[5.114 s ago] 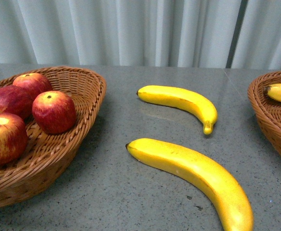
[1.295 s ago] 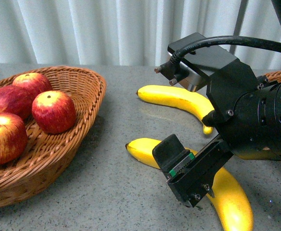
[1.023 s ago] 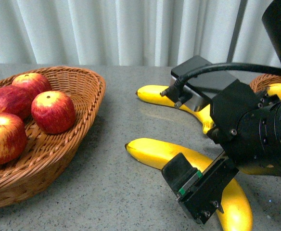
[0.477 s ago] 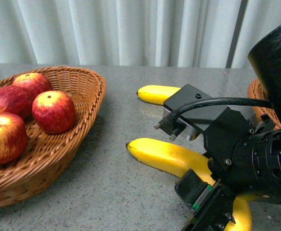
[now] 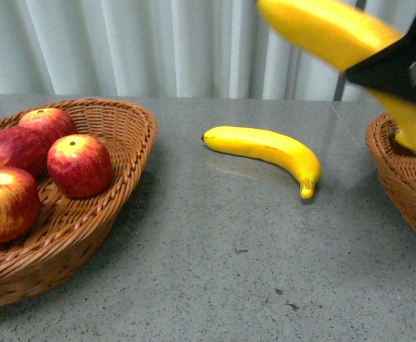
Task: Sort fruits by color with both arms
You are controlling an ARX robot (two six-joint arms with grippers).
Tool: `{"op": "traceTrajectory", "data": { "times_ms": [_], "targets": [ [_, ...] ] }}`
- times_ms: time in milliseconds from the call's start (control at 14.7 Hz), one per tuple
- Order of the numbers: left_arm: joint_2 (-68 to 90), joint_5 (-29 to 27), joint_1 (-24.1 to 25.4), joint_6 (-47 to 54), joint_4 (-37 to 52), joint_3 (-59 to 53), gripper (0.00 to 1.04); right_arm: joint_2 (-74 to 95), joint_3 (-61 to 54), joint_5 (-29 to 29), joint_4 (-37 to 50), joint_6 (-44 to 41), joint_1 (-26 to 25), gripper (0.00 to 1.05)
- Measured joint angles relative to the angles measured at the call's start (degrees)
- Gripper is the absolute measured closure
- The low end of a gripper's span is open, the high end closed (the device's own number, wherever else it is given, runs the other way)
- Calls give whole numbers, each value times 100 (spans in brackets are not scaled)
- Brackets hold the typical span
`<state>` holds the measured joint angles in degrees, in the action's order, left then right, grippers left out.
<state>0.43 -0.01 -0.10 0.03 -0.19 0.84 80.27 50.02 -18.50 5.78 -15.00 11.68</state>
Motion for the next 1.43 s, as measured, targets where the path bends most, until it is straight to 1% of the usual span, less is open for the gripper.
{"op": "traceTrajectory", "data": {
  "times_ms": [136, 341, 409, 477, 682, 886, 955, 1023, 1091, 1159, 1227, 1295, 1364, 1432],
  "targets": [
    [0, 0, 0, 0, -2, 0, 7, 168, 129, 28, 70, -136, -632, 70],
    [0, 0, 0, 0, 0, 0, 7, 511, 162, 70, -166, -719, -1517, 70],
    [0, 0, 0, 0, 0, 0, 7, 579, 175, 70, -273, -879, -1735, 70],
    [0, 0, 0, 0, -2, 0, 7, 658, 170, 68, -302, -1226, -2004, 70],
    [0, 0, 0, 0, -2, 0, 7, 660, -7, -48, -422, -1773, -2341, 70],
    [0, 0, 0, 0, -2, 0, 7, 625, -258, -168, -595, -2002, -2380, 70],
    [0, 0, 0, 0, 0, 0, 7, 610, -308, -199, -601, -2083, -2380, 67],
    [0, 0, 0, 0, 0, 0, 7, 588, -369, -181, -522, -2155, -2369, 57],
    [0, 0, 0, 0, -2, 0, 7, 498, -387, -111, -535, -2253, -2277, 24],
    [0, 0, 0, 0, 0, 0, 7, 378, -120, -133, -424, -2011, -1738, 7],
    [0, 0, 0, 0, 0, 0, 7, 903, 811, -39, -59, -1285, -225, 7],
    [0, 0, 0, 0, -2, 0, 7, 1996, 1668, 219, -428, -1154, 695, 7],
    [0, 0, 0, 0, -2, 0, 7, 2487, 2181, 339, -584, -1108, 920, 7],
    [0, 0, 0, 0, 0, 0, 7, 2820, 2573, 413, -688, -1016, 973, 7]
  ]
}}
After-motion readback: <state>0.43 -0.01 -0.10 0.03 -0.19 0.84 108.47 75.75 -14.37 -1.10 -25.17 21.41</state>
